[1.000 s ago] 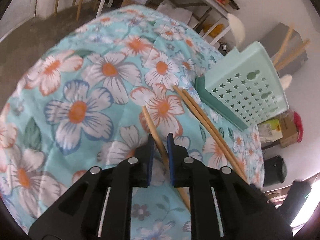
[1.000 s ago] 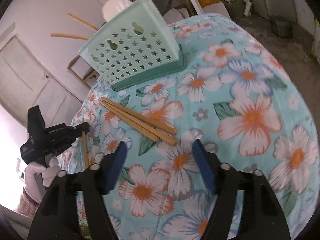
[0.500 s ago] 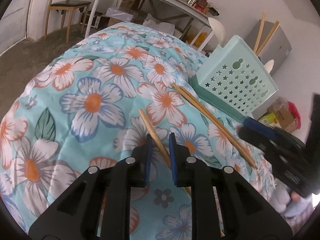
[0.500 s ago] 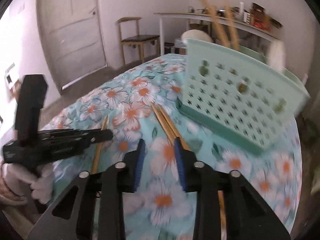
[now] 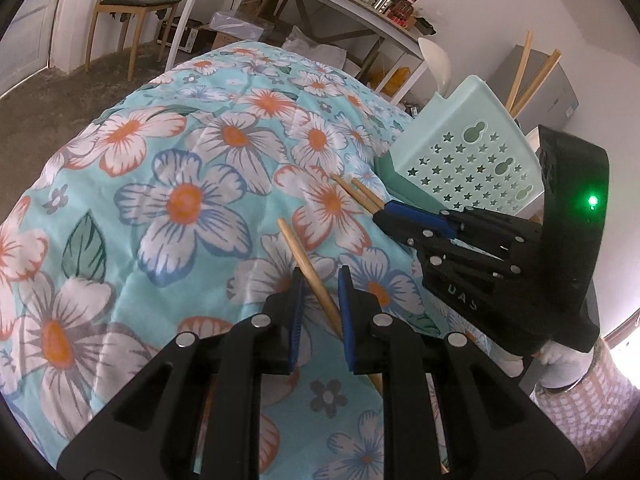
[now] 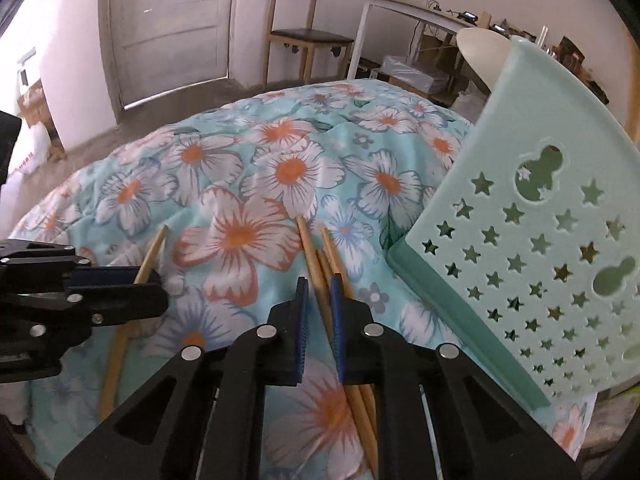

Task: Organize utensils
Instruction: 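Raise the held chopsticks upright above the holder with both tools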

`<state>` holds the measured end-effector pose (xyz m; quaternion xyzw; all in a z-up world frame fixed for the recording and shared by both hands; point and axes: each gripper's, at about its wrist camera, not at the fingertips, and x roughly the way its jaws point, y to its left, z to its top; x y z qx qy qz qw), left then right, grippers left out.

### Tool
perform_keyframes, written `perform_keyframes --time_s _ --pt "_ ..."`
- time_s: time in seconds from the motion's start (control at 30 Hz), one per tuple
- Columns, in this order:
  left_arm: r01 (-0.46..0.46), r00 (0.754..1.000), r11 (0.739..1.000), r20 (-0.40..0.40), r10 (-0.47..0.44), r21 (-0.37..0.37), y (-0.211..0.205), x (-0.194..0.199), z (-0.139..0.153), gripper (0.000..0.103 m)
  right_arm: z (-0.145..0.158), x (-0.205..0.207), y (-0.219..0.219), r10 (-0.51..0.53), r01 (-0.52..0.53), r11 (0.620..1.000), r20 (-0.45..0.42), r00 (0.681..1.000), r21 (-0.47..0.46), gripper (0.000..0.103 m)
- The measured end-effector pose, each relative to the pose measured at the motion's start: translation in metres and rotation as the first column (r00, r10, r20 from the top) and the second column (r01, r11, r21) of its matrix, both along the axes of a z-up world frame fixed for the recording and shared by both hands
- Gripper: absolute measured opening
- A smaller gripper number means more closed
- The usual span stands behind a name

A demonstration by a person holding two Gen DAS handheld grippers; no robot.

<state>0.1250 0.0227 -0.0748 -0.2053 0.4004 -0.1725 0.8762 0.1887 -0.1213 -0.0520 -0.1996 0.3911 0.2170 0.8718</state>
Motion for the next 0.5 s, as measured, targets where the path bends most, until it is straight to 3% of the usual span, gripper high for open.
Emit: perform_keyframes --time_s 0.3,0.5 --pt "0.0 1.0 1.0 0.0 0.0 0.003 0.0 0.0 0.0 0.016 0.05 -0.017 -0.029 -0.07 0.06 0.987 0.057 0.996 0.152 0.007" --pt "-0.001 1.0 1.0 -0.001 0.001 -0.001 0.001 0.0 0.0 0.016 0.111 -0.049 -0.078 -0.193 0.139 0.916 0.108 0.975 0.375 0.006"
